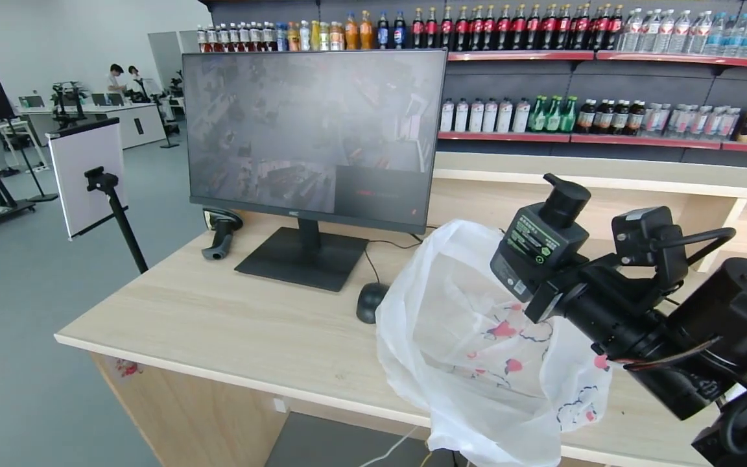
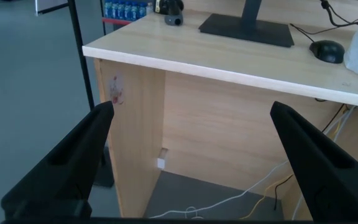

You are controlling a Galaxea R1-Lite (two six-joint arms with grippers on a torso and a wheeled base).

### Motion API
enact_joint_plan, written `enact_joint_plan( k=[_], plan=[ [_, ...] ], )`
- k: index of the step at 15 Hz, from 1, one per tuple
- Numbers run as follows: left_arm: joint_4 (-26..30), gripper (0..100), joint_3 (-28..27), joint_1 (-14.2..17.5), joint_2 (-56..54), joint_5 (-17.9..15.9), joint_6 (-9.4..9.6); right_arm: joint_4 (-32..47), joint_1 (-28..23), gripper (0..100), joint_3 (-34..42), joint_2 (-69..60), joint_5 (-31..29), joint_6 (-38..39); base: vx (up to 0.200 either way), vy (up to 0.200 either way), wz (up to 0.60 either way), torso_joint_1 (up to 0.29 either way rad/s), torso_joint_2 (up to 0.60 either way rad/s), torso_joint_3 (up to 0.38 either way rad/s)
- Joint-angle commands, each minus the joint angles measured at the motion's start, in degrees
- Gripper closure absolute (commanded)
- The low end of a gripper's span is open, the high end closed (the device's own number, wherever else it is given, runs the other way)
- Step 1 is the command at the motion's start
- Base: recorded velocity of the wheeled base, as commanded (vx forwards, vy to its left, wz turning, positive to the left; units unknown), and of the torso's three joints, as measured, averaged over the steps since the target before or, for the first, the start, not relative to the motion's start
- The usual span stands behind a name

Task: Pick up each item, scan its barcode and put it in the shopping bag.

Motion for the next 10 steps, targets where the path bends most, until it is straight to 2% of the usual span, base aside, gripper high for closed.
enact_joint_plan(
  k=[1, 5, 10],
  plan=[
    [0.0, 0, 0.0, 0.0, 0.0, 0.0, 0.01, -0.1, 0.8, 100, -0.7, 2.2, 0.1, 0.1, 0.0, 0.0, 0.0, 0.0, 0.0, 0.0],
    [0.0, 0, 0.0, 0.0, 0.0, 0.0, 0.01, -0.1, 6.0, 100, -2.7, 6.1, 0.0, 0.4, 0.0, 0.0, 0.0, 0.0, 0.0, 0.0],
    [0.0, 0, 0.0, 0.0, 0.0, 0.0, 0.01, -0.1, 5.9, 100, -4.0, 10.8, 0.1, 1.0, 0.0, 0.0, 0.0, 0.0, 0.0, 0.0]
  ],
)
